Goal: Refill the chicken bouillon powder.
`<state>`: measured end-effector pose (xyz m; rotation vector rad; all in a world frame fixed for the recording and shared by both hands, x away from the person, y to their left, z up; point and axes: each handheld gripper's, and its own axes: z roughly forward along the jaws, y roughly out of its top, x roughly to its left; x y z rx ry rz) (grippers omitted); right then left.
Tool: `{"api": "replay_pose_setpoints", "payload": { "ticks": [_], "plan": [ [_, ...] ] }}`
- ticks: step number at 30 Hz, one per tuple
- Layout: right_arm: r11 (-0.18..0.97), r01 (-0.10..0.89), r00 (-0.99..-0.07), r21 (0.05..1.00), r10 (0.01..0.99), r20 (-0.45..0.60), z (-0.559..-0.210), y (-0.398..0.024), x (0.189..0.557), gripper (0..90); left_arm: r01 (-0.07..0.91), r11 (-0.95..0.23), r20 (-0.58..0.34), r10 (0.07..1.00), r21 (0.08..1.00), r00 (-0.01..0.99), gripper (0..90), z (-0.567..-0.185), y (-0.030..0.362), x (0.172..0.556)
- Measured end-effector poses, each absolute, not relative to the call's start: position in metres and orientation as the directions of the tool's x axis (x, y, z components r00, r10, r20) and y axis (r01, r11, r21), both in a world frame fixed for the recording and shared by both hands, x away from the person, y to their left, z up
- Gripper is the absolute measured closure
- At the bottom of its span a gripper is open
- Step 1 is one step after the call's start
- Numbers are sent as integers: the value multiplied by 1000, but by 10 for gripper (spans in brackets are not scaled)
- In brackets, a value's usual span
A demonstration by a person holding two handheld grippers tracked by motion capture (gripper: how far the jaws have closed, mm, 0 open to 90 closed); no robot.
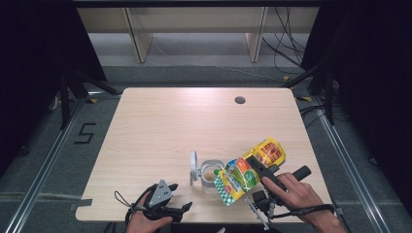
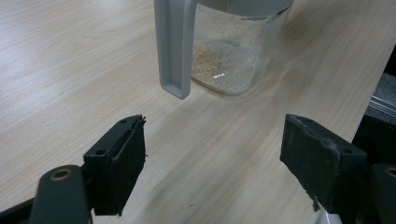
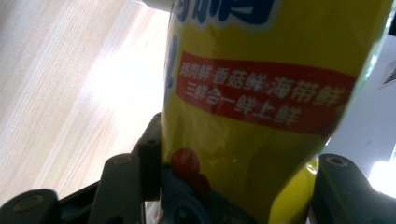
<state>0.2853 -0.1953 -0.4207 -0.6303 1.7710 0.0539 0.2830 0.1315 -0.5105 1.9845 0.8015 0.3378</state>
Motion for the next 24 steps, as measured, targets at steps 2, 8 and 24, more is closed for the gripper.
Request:
{"api": "replay_pose_setpoints", "payload": {
  "ticks": [2, 8, 24],
  "plan": [
    [859, -431, -176, -278, -382, -907, -421, -196, 285, 490, 399, -351, -83, 654, 847, 752, 215, -510, 132, 283],
    [861, -426, -179, -278, -381, -907, -421, -196, 285, 490, 400, -351, -83, 656, 847, 750, 215, -510, 132, 283],
    [857, -429, -162, -286, -385, -909, -419, -197, 285, 490, 394, -369, -65, 655, 842, 753, 213, -510, 133, 284]
  ]
}}
